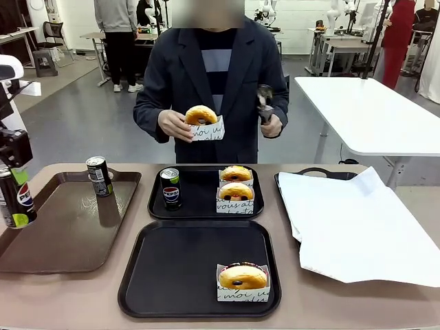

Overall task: Set up donuts and drinks on trays.
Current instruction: Pick up one Pepsi coke from the Handle tray and place it on the Flat Tray without a Pepsi coke.

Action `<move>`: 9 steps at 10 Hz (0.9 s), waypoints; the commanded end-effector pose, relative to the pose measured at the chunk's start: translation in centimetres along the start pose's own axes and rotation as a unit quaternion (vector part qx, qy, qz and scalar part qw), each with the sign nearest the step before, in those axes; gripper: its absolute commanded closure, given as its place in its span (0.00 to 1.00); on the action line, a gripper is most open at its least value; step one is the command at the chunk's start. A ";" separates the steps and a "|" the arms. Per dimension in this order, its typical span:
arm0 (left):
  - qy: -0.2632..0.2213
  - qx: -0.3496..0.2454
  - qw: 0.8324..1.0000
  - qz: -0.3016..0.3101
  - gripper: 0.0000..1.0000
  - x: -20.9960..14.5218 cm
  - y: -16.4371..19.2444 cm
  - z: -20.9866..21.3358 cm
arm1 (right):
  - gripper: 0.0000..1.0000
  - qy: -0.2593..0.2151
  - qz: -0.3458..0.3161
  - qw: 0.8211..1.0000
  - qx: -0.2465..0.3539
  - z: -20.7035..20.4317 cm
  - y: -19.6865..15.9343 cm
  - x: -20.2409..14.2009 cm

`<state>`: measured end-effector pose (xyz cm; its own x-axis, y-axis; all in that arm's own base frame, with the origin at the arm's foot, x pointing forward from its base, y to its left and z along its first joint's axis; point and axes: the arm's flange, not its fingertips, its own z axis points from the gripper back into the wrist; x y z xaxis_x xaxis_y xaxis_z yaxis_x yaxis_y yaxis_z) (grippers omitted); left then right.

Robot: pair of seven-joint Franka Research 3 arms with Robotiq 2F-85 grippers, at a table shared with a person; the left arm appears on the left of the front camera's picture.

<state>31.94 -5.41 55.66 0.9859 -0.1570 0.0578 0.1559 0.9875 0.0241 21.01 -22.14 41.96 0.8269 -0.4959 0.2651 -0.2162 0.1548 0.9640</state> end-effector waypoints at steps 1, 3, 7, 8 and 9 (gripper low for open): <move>-0.048 -0.014 0.998 -0.026 0.42 2.2 -4.1 -0.8 | 0.00 -0.009 0.009 1.000 0.012 -0.1 0.0 0.2; -0.062 -0.022 0.996 -0.061 0.42 5.6 -9.9 -2.6 | 0.00 -0.009 0.009 1.000 0.012 -0.1 0.0 0.2; -0.084 -0.010 0.990 -0.112 0.42 9.7 -20.8 -5.5 | 0.00 -0.009 0.009 1.000 0.012 -0.1 0.0 0.2; -0.092 -0.005 0.988 -0.125 0.42 9.6 -22.3 -6.0 | 0.00 -0.009 0.009 1.000 0.012 -0.1 0.0 0.2; -0.088 -0.002 0.987 -0.135 0.42 9.3 -22.9 -6.4 | 0.00 -0.009 0.009 1.000 0.012 -0.1 0.0 0.2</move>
<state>37.98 -29.34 48.70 0.8836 -0.4208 0.2054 0.4245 0.9050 0.0276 20.95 -22.19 41.97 0.8258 -0.4977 0.2654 -0.2161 0.1555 0.9639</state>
